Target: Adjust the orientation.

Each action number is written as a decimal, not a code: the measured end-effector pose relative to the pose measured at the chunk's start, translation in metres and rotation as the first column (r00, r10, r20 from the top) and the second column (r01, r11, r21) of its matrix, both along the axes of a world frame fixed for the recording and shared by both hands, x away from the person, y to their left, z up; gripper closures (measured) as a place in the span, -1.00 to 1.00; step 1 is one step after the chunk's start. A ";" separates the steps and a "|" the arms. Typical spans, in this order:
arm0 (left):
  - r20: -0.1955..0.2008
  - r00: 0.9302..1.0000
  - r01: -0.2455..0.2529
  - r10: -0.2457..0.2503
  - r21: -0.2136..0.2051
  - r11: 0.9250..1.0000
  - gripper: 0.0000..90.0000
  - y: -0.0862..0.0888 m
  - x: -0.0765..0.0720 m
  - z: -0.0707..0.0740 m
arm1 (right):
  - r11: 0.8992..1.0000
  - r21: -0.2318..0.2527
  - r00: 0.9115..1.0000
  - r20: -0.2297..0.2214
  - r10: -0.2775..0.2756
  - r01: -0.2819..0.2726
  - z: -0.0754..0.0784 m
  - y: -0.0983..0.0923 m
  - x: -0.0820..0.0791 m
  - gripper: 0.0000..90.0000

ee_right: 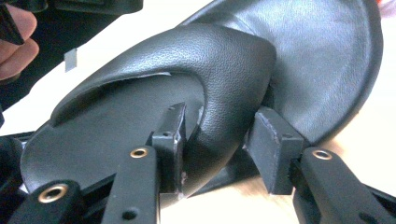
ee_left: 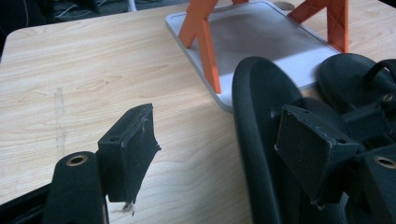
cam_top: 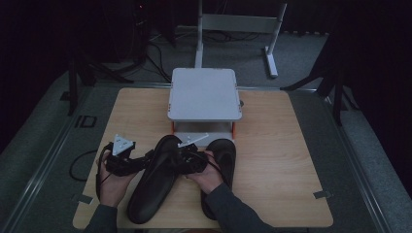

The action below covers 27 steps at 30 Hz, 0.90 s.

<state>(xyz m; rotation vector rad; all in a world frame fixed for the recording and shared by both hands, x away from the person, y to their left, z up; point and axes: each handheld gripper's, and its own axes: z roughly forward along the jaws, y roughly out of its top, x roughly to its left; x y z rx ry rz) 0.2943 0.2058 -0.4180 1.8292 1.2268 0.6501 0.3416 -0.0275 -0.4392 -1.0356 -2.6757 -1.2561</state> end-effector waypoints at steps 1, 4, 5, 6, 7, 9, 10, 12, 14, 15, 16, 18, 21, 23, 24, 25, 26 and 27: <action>-0.003 1.000 0.003 -0.003 0.002 1.000 -0.38 -0.001 0.000 0.000 | 1.000 -0.003 1.000 0.004 0.000 0.000 0.000 -0.001 0.000 0.22; -0.004 1.000 0.008 -0.008 0.001 1.000 -0.38 -0.004 0.001 -0.001 | 1.000 -0.027 1.000 0.020 -0.004 0.004 0.000 -0.005 0.002 0.20; -0.003 1.000 0.010 -0.010 0.002 1.000 -0.38 -0.004 0.001 -0.001 | 1.000 -0.021 1.000 0.020 0.001 0.000 0.000 -0.006 0.003 0.23; -0.004 1.000 0.012 -0.012 0.003 1.000 -0.38 -0.005 0.001 -0.001 | 1.000 -0.018 1.000 0.024 0.003 -0.002 0.000 -0.006 0.002 0.24; -0.004 1.000 0.011 -0.011 0.003 1.000 -0.38 -0.005 0.001 -0.001 | 1.000 -0.013 1.000 0.029 0.005 -0.005 0.002 -0.007 0.000 0.27; -0.001 1.000 0.006 -0.006 -0.002 1.000 -0.38 -0.004 0.001 -0.001 | 1.000 0.008 0.999 0.036 0.010 -0.011 0.006 -0.009 -0.002 0.33; 0.000 1.000 0.006 -0.006 -0.005 1.000 -0.38 -0.003 0.001 -0.001 | 1.000 0.019 0.999 0.038 0.016 -0.017 0.009 -0.011 -0.004 0.36; 0.004 1.000 0.003 -0.003 -0.010 1.000 -0.38 -0.001 0.000 0.000 | 0.999 0.031 0.999 0.048 0.021 -0.023 0.015 -0.015 -0.007 0.42; 0.007 1.000 -0.001 0.001 -0.011 1.000 -0.38 0.001 -0.001 0.001 | 0.999 0.038 0.998 0.057 0.032 -0.035 0.023 -0.021 -0.009 0.43; 0.008 1.000 -0.004 0.004 -0.014 1.000 -0.38 0.001 -0.001 0.001 | 0.998 0.043 0.998 0.057 0.033 -0.036 0.025 -0.024 -0.010 0.43; 0.009 1.000 -0.006 0.006 -0.015 1.000 -0.38 0.002 -0.001 0.001 | 0.998 0.046 0.998 0.059 0.032 -0.035 0.028 -0.027 -0.011 0.44; 0.010 1.000 -0.007 0.007 -0.017 1.000 -0.38 0.002 -0.001 0.001 | 0.998 0.050 0.998 0.059 0.030 -0.033 0.032 -0.034 -0.012 0.46; 0.007 1.000 -0.003 0.003 -0.014 1.000 -0.38 0.001 0.000 0.000 | 0.998 0.062 0.997 0.070 0.029 -0.033 0.038 -0.047 -0.015 0.47; 0.005 1.000 -0.002 0.002 -0.015 1.000 -0.38 -0.001 0.001 -0.001 | 0.998 0.051 0.996 0.082 0.022 -0.026 0.042 -0.054 -0.018 0.47; 0.003 1.000 0.000 0.000 -0.015 1.000 -0.38 -0.001 0.001 -0.002 | 0.999 0.045 0.997 0.079 0.009 -0.013 0.043 -0.057 -0.019 0.48; 0.001 1.000 0.002 -0.002 -0.012 1.000 -0.38 -0.002 0.002 -0.002 | 0.999 0.053 0.998 0.064 0.000 -0.003 0.044 -0.060 -0.019 0.48; 0.000 1.000 0.003 -0.003 -0.013 1.000 -0.38 -0.003 0.002 -0.003 | 0.997 0.077 0.999 0.039 -0.009 0.006 0.046 -0.066 -0.019 0.48; -0.001 1.000 0.003 -0.003 -0.014 1.000 -0.38 -0.003 0.002 -0.003 | 0.997 0.082 0.999 0.037 -0.014 0.011 0.047 -0.068 -0.019 0.48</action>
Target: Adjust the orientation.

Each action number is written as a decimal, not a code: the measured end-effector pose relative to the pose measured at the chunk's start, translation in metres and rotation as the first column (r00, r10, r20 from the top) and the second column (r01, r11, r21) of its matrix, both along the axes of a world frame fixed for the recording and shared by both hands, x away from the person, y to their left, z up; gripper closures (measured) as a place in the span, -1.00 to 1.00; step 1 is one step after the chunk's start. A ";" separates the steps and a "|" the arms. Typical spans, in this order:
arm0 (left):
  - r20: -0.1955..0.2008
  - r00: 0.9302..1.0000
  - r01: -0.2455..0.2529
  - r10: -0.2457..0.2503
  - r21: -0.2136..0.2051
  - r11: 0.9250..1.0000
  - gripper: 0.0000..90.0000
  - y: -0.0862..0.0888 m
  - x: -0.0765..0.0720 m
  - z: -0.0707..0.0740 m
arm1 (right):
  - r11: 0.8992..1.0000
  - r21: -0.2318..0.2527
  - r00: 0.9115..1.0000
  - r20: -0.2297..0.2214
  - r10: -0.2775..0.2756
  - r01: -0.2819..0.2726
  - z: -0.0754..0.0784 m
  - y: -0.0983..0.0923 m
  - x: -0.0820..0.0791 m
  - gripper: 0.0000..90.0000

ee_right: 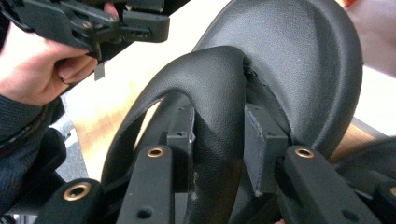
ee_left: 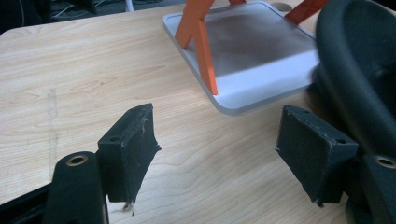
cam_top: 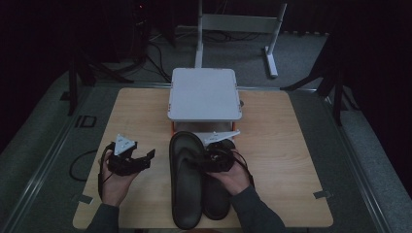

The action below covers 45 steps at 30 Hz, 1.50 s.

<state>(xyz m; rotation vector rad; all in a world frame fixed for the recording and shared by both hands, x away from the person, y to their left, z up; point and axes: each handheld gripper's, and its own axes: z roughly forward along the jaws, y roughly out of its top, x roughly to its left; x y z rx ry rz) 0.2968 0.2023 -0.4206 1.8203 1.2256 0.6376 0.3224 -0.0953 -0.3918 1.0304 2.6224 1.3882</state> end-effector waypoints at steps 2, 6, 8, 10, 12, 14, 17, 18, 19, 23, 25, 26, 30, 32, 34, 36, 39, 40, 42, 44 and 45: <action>0.001 1.000 0.007 -0.007 0.005 1.000 -0.38 -0.001 0.000 0.000 | 1.000 0.010 1.000 -0.006 -0.010 0.010 0.004 -0.005 -0.002 0.48; 0.002 1.000 0.007 -0.007 0.003 1.000 -0.38 -0.001 0.000 0.000 | 1.000 0.002 1.000 0.008 -0.028 0.028 0.014 -0.016 -0.008 0.48; 0.001 1.000 0.005 -0.005 0.004 1.000 -0.38 0.000 0.000 0.000 | 0.999 0.005 0.999 0.011 -0.049 0.049 0.018 -0.025 -0.010 0.48; 0.001 1.000 0.002 -0.002 0.001 1.000 -0.38 0.001 0.000 0.000 | 0.998 0.005 0.998 0.008 -0.070 0.070 0.022 -0.035 -0.012 0.48; 0.002 1.000 0.000 0.000 0.001 1.000 -0.38 0.001 0.000 0.000 | 0.996 0.006 0.996 0.009 -0.094 0.094 0.026 -0.047 -0.014 0.48; 0.002 1.000 0.001 -0.001 0.001 1.000 -0.38 0.001 0.000 0.000 | 0.993 0.009 0.993 0.013 -0.116 0.116 0.032 -0.061 -0.016 0.48; 0.006 1.000 0.000 0.000 0.000 1.000 -0.38 0.000 0.000 0.001 | 0.988 0.014 0.988 0.014 -0.156 0.155 0.039 -0.085 -0.018 0.48; 0.007 1.000 -0.001 0.001 0.000 1.000 -0.38 0.000 0.000 0.001 | 0.985 0.014 0.985 0.014 -0.173 0.172 0.041 -0.094 -0.018 0.48; 0.007 1.000 0.000 0.000 -0.001 1.000 -0.38 -0.001 0.000 0.001 | 0.981 0.012 0.981 0.018 -0.191 0.191 0.044 -0.102 -0.018 0.48; 0.007 1.000 0.003 -0.003 0.001 1.000 -0.38 -0.002 0.001 0.001 | 0.968 -0.006 0.967 0.028 -0.252 0.253 0.050 -0.129 -0.019 0.48; 0.007 1.000 0.004 -0.004 -0.002 1.000 -0.38 -0.003 0.001 0.000 | 0.951 -0.026 0.951 0.031 -0.308 0.309 0.054 -0.153 -0.020 0.48; 0.005 1.000 0.004 -0.004 0.001 1.000 -0.38 -0.003 0.002 0.000 | 0.945 -0.036 0.945 0.027 -0.326 0.327 0.054 -0.161 -0.019 0.48; 0.000 1.000 0.013 -0.013 0.003 1.000 -0.38 -0.007 0.003 -0.002 | 0.920 -0.094 0.924 0.000 -0.382 0.380 0.046 -0.179 -0.011 0.48; -0.001 1.000 0.017 -0.017 0.008 1.000 -0.38 -0.009 0.003 -0.002 | 0.914 -0.132 0.921 -0.016 -0.388 0.383 0.038 -0.182 -0.005 0.48; -0.005 1.000 0.019 -0.019 0.008 1.000 -0.38 -0.010 0.004 -0.003 | 0.910 -0.173 0.921 -0.033 -0.388 0.377 0.028 -0.180 0.002 0.48; -0.005 1.000 0.022 -0.022 0.009 1.000 -0.38 -0.011 0.004 -0.004 | 0.911 -0.211 0.926 -0.058 -0.373 0.354 0.017 -0.176 0.009 0.48; -0.009 1.000 0.024 -0.024 0.010 1.000 -0.38 -0.011 0.004 -0.005 | 0.909 -0.264 0.929 -0.093 -0.357 0.323 0.002 -0.168 0.021 0.48; -0.009 1.000 0.024 -0.024 0.010 1.000 -0.38 -0.011 0.004 -0.005 | 0.909 -0.264 0.929 -0.093 -0.357 0.323 0.002 -0.168 0.021 0.48; -0.009 1.000 0.020 -0.020 0.009 1.000 -0.38 -0.010 0.004 -0.005 | 0.904 -0.290 0.922 -0.132 -0.364 0.315 -0.011 -0.165 0.033 0.48; -0.009 1.000 0.019 -0.018 0.007 1.000 -0.38 -0.009 0.004 -0.005 | 0.904 -0.299 0.918 -0.160 -0.364 0.306 -0.017 -0.165 0.037 0.48; -0.010 1.000 0.019 -0.019 0.007 1.000 -0.38 -0.009 0.004 -0.005 | 0.903 -0.303 0.916 -0.168 -0.364 0.304 -0.019 -0.165 0.038 0.48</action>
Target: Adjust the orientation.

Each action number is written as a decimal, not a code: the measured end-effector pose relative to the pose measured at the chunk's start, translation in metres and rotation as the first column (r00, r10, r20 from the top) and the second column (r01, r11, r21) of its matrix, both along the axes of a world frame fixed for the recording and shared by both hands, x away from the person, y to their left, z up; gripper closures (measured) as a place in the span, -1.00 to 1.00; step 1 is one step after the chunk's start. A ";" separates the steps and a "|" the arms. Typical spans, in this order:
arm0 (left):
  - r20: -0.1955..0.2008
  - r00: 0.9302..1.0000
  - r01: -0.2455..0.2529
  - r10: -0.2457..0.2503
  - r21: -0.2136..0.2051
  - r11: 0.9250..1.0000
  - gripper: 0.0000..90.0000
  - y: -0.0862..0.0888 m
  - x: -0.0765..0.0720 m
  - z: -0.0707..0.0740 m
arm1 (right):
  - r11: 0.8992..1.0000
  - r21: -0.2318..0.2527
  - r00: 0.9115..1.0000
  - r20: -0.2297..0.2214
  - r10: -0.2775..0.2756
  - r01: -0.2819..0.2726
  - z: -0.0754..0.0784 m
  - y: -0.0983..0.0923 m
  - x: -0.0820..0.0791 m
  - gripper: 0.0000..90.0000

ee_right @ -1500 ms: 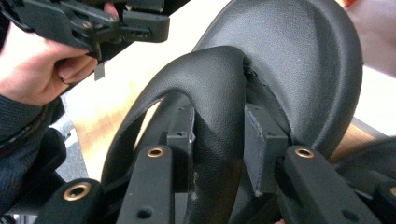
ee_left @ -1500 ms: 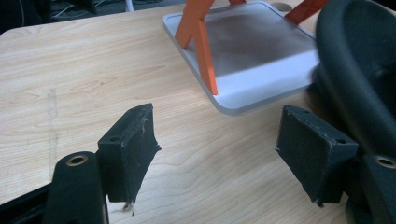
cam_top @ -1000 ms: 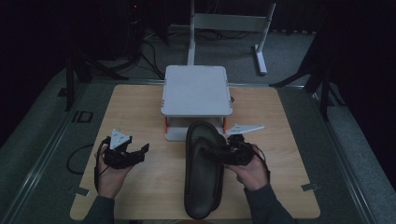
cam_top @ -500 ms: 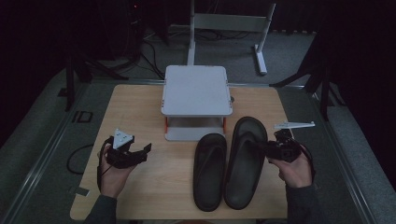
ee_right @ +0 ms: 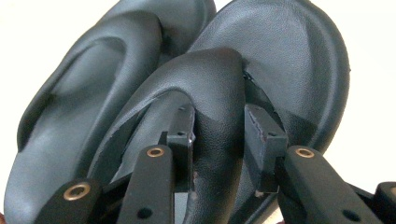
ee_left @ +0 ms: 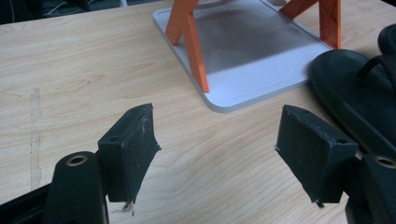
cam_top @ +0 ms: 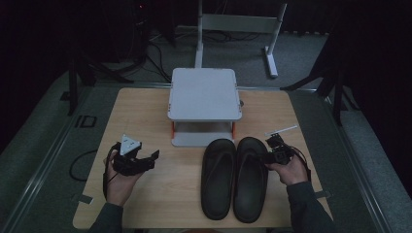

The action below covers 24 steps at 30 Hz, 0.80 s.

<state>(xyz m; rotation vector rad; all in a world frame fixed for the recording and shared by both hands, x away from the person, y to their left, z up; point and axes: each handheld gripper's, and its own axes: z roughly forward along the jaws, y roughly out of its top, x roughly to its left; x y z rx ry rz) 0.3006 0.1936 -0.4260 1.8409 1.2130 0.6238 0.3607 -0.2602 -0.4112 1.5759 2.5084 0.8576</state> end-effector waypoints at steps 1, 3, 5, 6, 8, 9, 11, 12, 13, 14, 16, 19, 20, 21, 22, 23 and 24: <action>0.000 1.000 0.000 0.000 0.000 1.000 -0.38 0.000 0.000 0.000 | 1.000 0.000 1.000 0.000 0.000 0.000 0.000 0.000 0.000 0.48; -0.002 1.000 -0.001 0.001 -0.002 1.000 -0.38 -0.001 0.000 -0.001 | 1.000 -0.005 1.000 -0.015 -0.001 0.001 -0.006 0.000 0.001 0.47; -0.004 1.000 0.004 -0.004 0.003 1.000 -0.38 -0.002 0.000 -0.001 | 1.000 0.004 1.000 -0.023 -0.007 0.007 -0.009 -0.002 0.003 0.47; -0.005 1.000 0.005 -0.005 0.003 1.000 -0.38 -0.002 0.001 -0.002 | 1.000 0.005 0.999 -0.030 -0.010 0.010 -0.011 -0.002 0.004 0.47; -0.006 1.000 0.007 -0.007 0.006 1.000 -0.38 -0.004 0.000 -0.002 | 1.000 0.000 0.999 -0.034 -0.011 0.011 -0.013 -0.002 0.005 0.47; -0.007 1.000 0.009 -0.009 0.005 1.000 -0.38 -0.004 0.000 -0.002 | 1.000 0.001 0.999 -0.043 -0.018 0.018 -0.018 -0.002 0.007 0.46; -0.008 1.000 0.010 -0.010 0.006 1.000 -0.38 -0.005 0.001 -0.003 | 0.999 0.025 0.999 -0.042 -0.021 0.022 -0.021 -0.004 0.008 0.45; -0.009 1.000 0.010 -0.010 0.006 1.000 -0.38 -0.006 0.001 -0.003 | 0.999 0.029 0.999 -0.039 -0.029 0.030 -0.022 -0.005 0.008 0.43; -0.009 1.000 0.010 -0.010 0.006 1.000 -0.38 -0.006 0.001 -0.003 | 0.999 0.029 0.999 -0.039 -0.029 0.030 -0.022 -0.005 0.008 0.43; -0.011 1.000 0.009 -0.009 0.005 1.000 -0.38 -0.006 0.001 -0.004 | 0.999 0.019 0.999 -0.024 -0.034 0.035 -0.022 -0.005 0.007 0.31; -0.012 1.000 0.009 -0.008 0.005 1.000 -0.38 -0.006 0.001 -0.004 | 0.999 0.029 0.999 0.013 -0.041 0.041 -0.016 -0.005 0.002 0.12; -0.011 1.000 0.008 -0.008 0.003 1.000 -0.38 -0.006 0.000 -0.005 | 0.999 0.021 0.997 0.072 -0.041 0.040 -0.006 -0.003 -0.009 0.08; -0.011 1.000 0.007 -0.007 0.003 1.000 -0.38 -0.006 0.000 -0.005 | 0.999 0.023 0.995 0.092 -0.039 0.037 -0.004 -0.001 -0.014 0.08; -0.010 1.000 0.006 -0.006 0.001 1.000 -0.38 -0.007 -0.001 -0.006 | 0.999 0.019 0.994 0.106 -0.030 0.028 -0.004 0.002 -0.020 0.08; -0.011 1.000 0.004 -0.004 -0.001 1.000 -0.38 -0.007 -0.001 -0.006 | 1.000 0.017 0.993 0.119 -0.020 0.018 -0.004 0.006 -0.027 0.08; -0.013 1.000 0.005 -0.005 0.002 1.000 -0.38 -0.007 -0.001 -0.007 | 1.000 0.022 0.990 0.139 -0.016 0.013 -0.004 0.009 -0.033 0.08; -0.016 1.000 0.004 -0.004 0.002 1.000 -0.38 -0.007 -0.001 -0.007 | 1.000 0.028 0.987 0.158 -0.016 0.011 -0.005 0.012 -0.040 0.09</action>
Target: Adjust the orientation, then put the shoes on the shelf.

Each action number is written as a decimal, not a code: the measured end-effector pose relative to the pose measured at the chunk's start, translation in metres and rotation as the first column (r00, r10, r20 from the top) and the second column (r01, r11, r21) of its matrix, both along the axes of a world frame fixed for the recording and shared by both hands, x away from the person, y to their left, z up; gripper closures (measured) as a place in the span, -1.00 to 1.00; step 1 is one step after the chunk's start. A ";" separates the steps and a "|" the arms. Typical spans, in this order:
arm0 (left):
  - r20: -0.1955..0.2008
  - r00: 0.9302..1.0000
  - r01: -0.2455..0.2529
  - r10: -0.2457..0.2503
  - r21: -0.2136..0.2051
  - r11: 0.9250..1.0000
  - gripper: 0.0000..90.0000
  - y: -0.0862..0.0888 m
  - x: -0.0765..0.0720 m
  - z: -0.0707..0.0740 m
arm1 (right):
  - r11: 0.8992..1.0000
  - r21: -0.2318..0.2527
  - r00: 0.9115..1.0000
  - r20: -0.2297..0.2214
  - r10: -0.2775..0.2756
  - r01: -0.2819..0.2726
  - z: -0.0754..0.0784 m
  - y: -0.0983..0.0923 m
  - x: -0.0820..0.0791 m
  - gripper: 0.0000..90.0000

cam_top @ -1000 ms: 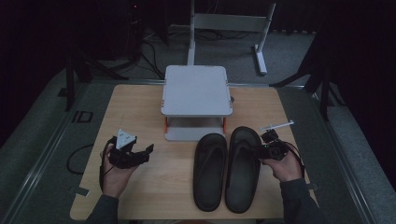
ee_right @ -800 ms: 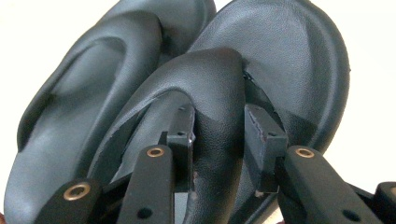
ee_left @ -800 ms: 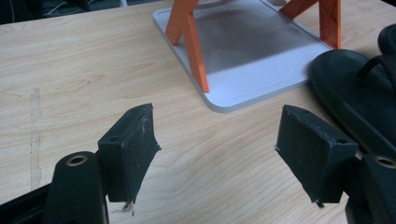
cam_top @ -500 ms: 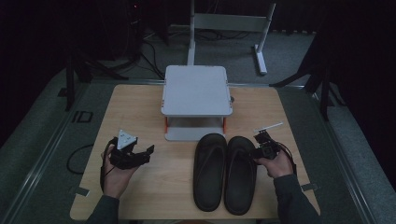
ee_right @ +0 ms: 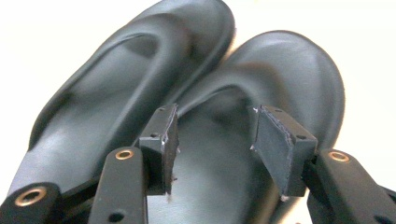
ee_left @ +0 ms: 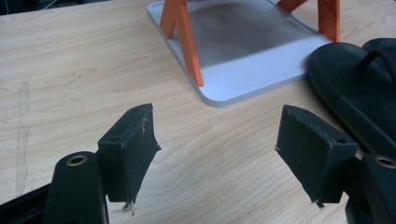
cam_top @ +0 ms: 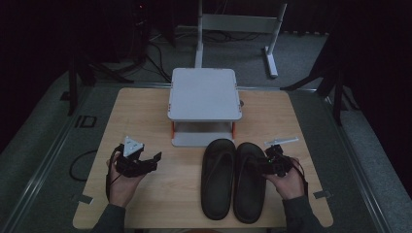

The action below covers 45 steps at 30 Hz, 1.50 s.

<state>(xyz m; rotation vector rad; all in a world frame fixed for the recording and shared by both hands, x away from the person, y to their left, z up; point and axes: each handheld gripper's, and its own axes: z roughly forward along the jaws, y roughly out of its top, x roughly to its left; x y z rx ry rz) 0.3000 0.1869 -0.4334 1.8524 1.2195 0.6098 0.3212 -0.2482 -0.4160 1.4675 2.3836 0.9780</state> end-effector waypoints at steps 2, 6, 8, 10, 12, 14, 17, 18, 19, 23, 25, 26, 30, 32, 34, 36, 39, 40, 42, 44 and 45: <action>-0.003 1.000 0.000 0.000 0.003 1.000 -0.38 0.000 0.000 -0.001 | 1.000 0.005 1.000 0.025 -0.010 0.010 -0.002 0.005 -0.011 0.10; -0.004 1.000 -0.003 0.003 0.000 1.000 -0.38 -0.001 0.000 -0.004 | 1.000 0.007 0.997 0.068 -0.018 0.017 -0.009 0.020 -0.031 -0.01; -0.005 1.000 -0.006 0.006 -0.003 1.000 -0.38 0.000 0.000 -0.005 | 1.000 0.004 0.996 0.083 -0.027 0.027 -0.010 0.023 -0.036 -0.04; -0.007 1.000 -0.009 0.009 -0.005 1.000 -0.38 0.000 0.000 -0.007 | 0.998 0.025 0.992 0.110 -0.067 0.064 -0.015 0.031 -0.049 -0.09; -0.013 1.000 -0.008 0.008 -0.003 1.000 -0.38 0.000 0.000 -0.009 | 0.996 0.034 0.988 0.121 -0.090 0.087 -0.019 0.034 -0.055 -0.10; -0.017 1.000 -0.007 0.007 0.000 1.000 -0.38 0.000 0.000 -0.010 | 0.992 0.059 0.985 0.126 -0.116 0.110 -0.025 0.036 -0.060 -0.10; -0.019 1.000 -0.004 0.004 0.002 1.000 -0.38 -0.001 0.000 -0.011 | 0.986 0.094 0.982 0.115 -0.147 0.137 -0.033 0.038 -0.064 -0.11; -0.019 1.000 -0.004 0.004 0.001 1.000 -0.38 0.000 0.000 -0.011 | 0.985 0.093 0.980 0.123 -0.154 0.143 -0.035 0.039 -0.065 -0.11; -0.020 1.000 -0.004 0.004 0.000 1.000 -0.38 0.000 0.000 -0.011 | 0.985 0.096 0.981 0.118 -0.157 0.146 -0.037 0.041 -0.066 -0.13; -0.020 1.000 -0.005 0.005 0.002 1.000 -0.38 0.000 0.000 -0.012 | 0.983 0.108 0.978 0.133 -0.160 0.146 -0.042 0.047 -0.071 -0.15; -0.020 1.000 -0.005 0.005 0.001 1.000 -0.38 0.000 -0.001 -0.012 | 0.981 0.114 0.974 0.147 -0.171 0.155 -0.043 0.050 -0.075 -0.21; -0.021 1.000 -0.004 0.004 0.001 1.000 -0.38 0.000 -0.001 -0.012 | 0.981 0.109 0.973 0.151 -0.176 0.160 -0.044 0.052 -0.076 -0.21; -0.021 1.000 -0.002 0.002 0.004 1.000 -0.38 0.000 -0.001 -0.012 | 0.980 0.093 0.966 0.175 -0.190 0.176 -0.048 0.061 -0.081 -0.22; -0.021 1.000 -0.004 0.004 0.001 1.000 -0.38 0.000 -0.001 -0.012 | 0.980 0.088 0.965 0.181 -0.191 0.178 -0.049 0.063 -0.082 -0.22; -0.022 1.000 -0.004 0.004 0.002 1.000 -0.38 0.000 -0.001 -0.013 | 0.979 0.091 0.963 0.184 -0.199 0.185 -0.052 0.068 -0.082 -0.23; -0.022 1.000 -0.002 0.002 0.003 1.000 -0.38 0.000 -0.001 -0.013 | 0.978 0.079 0.960 0.192 -0.205 0.193 -0.055 0.072 -0.081 -0.22; -0.024 1.000 -0.002 0.002 0.003 1.000 -0.38 -0.001 -0.001 -0.013 | 0.976 0.076 0.957 0.194 -0.214 0.203 -0.057 0.076 -0.078 -0.22; -0.024 1.000 -0.003 0.003 0.003 1.000 -0.38 -0.002 -0.001 -0.013 | 0.975 0.087 0.957 0.192 -0.219 0.205 -0.058 0.076 -0.078 -0.21; -0.026 1.000 -0.001 0.001 0.004 1.000 -0.38 -0.002 -0.001 -0.014 | 0.972 0.090 0.954 0.194 -0.229 0.215 -0.059 0.077 -0.076 -0.15; -0.028 1.000 0.003 -0.003 0.009 1.000 -0.38 -0.002 -0.001 -0.014 | 0.972 0.087 0.954 0.190 -0.231 0.218 -0.060 0.077 -0.075 -0.15; -0.027 1.000 0.003 -0.002 0.007 1.000 -0.38 -0.002 -0.001 -0.014 | 0.968 0.062 0.948 0.196 -0.249 0.242 -0.062 0.079 -0.069 -0.07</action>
